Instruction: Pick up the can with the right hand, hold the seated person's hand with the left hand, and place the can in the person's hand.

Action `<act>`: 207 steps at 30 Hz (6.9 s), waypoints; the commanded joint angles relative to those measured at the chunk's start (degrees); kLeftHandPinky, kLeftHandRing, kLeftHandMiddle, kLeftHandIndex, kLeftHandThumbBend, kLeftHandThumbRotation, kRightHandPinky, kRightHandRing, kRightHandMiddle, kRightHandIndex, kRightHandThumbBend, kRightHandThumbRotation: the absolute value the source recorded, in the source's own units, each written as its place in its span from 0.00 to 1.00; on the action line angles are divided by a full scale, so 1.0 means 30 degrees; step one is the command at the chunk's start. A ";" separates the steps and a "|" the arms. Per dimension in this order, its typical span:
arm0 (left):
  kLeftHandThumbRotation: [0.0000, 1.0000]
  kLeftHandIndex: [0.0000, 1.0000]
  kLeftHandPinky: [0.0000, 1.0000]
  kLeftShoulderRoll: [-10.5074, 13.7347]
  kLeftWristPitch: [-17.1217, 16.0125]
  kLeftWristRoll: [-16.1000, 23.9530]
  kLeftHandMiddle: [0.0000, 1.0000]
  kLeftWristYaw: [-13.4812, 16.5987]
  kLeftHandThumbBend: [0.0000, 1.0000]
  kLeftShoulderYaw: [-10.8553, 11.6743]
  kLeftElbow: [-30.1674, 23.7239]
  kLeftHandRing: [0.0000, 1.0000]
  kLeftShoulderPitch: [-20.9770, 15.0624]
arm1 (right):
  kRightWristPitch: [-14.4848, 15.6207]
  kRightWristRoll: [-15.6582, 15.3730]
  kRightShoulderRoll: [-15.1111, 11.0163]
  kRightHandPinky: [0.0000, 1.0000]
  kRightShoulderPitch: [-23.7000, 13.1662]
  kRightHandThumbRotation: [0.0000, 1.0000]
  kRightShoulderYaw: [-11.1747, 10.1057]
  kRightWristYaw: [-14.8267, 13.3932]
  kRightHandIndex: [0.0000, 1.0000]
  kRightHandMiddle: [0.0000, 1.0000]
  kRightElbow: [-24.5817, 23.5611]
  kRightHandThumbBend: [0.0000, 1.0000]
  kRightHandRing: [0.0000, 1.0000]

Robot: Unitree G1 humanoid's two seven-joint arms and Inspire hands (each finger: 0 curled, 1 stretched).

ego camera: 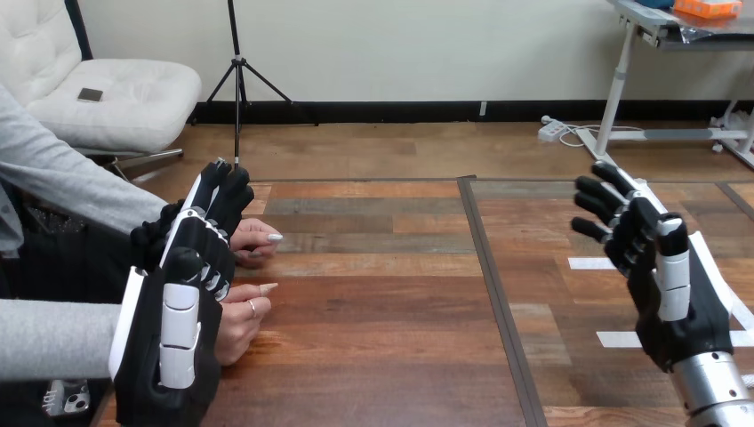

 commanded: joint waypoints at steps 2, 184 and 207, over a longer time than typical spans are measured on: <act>0.99 0.94 1.00 -0.0339 -0.0108 -0.0047 0.94 0.0146 0.62 0.0134 -0.0693 0.95 -0.0682 | -0.0667 -0.0019 -0.0805 0.87 -0.2004 1.00 -0.0529 -0.0208 0.91 0.89 0.0840 1.00 0.91; 0.97 0.94 1.00 -0.0077 -0.0143 -0.0581 0.95 -0.0743 0.67 0.0831 -0.0737 0.96 0.0229 | 0.3439 -0.1933 -0.4718 0.90 -0.8716 1.00 -0.1830 -0.4935 0.91 0.89 1.0926 0.99 0.92; 0.95 0.92 1.00 0.0159 0.0960 0.0309 0.95 0.0651 0.72 0.0990 -0.1900 0.97 0.0519 | 0.3986 -0.2249 -0.4842 0.88 -0.8891 1.00 -0.1878 -0.5808 0.90 0.89 1.1979 0.98 0.91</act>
